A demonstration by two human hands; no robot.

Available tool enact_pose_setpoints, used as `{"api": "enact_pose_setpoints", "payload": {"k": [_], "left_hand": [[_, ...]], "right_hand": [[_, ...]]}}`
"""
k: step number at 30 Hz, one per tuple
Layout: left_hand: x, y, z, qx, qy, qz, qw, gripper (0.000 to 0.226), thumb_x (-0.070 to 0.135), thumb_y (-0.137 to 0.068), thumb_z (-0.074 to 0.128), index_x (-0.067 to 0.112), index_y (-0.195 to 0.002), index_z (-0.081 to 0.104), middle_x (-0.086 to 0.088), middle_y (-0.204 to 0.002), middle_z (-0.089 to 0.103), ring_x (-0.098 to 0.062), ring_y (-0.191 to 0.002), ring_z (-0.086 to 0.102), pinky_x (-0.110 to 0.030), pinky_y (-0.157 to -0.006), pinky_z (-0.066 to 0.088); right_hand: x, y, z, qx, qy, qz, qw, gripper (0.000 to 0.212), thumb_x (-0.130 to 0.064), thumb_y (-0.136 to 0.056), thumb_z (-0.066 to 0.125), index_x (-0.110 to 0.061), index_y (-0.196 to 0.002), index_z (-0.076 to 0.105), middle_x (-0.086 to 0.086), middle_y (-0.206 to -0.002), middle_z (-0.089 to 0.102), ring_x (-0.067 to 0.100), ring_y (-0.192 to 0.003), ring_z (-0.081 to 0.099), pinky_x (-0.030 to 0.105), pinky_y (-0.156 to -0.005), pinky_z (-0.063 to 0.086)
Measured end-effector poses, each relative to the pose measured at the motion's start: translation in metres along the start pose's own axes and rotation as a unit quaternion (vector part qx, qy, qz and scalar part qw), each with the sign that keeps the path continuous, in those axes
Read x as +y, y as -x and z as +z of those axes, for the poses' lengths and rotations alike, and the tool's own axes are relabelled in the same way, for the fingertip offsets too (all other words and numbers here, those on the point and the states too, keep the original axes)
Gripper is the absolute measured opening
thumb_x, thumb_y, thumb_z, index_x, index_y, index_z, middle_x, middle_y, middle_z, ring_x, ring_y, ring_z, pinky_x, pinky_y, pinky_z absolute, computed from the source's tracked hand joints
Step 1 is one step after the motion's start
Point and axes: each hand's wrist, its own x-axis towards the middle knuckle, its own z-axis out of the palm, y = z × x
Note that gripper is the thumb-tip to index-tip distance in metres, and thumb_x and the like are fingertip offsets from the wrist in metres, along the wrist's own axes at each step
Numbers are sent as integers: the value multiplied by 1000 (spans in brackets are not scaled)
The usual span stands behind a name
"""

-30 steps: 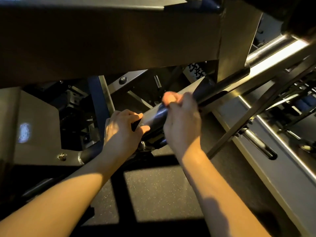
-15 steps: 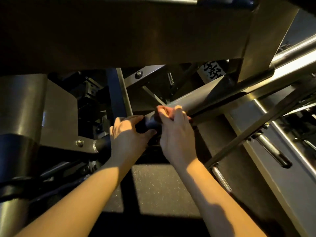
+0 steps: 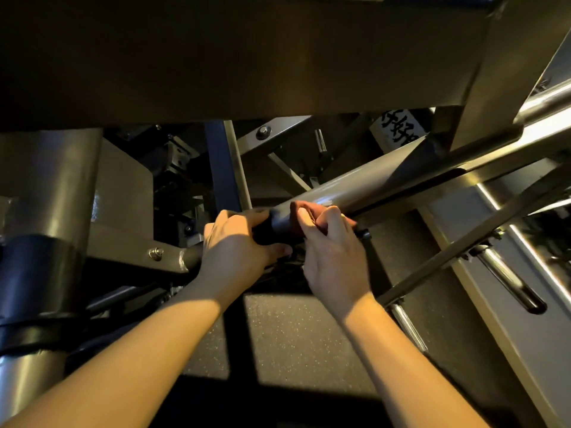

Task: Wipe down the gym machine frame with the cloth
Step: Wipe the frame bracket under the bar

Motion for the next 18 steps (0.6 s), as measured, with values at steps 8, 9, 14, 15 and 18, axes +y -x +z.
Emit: {"api": "enact_pose_setpoints", "payload": {"k": [8,9,14,15,18], "left_hand": [[-2,1,0,-7,0,25,1000,74,53,-75,83,52,-139,47,14,-115,35,-19,-126,40,-40,-102,46],[-2,-1,1,-4,5,24,1000,71,53,-75,83,54,-136,47,14,-116,37,-20,-125,43,-44,-101,49],[-6,-2,4,0,15,19,1000,72,58,-73,82,57,-135,46,12,-121,45,-20,-121,50,-45,-94,55],[-6,-1,3,1,14,20,1000,75,58,-72,83,54,-138,46,13,-122,42,-20,-124,46,-45,-98,53],[-3,4,-2,0,7,18,1000,81,55,-75,83,48,-146,45,12,-121,35,-21,-129,38,-45,-108,44]], "right_hand": [[15,-12,-16,121,-30,182,975,31,-25,-97,54,-22,-128,58,0,-114,59,10,-97,59,32,-90,56],[0,-7,-5,80,-25,150,985,37,-24,-95,56,-23,-132,56,5,-121,58,19,-104,61,39,-92,57],[8,-9,-3,39,24,0,999,35,-16,-90,67,-18,-125,61,8,-108,60,20,-91,61,35,-79,54],[18,-15,-13,104,-12,84,991,22,-17,-93,68,-23,-113,59,2,-101,60,12,-88,60,34,-80,55],[35,-28,-22,229,-83,258,935,10,-15,-98,63,-21,-98,55,-16,-93,50,-12,-90,53,14,-82,48]]}}
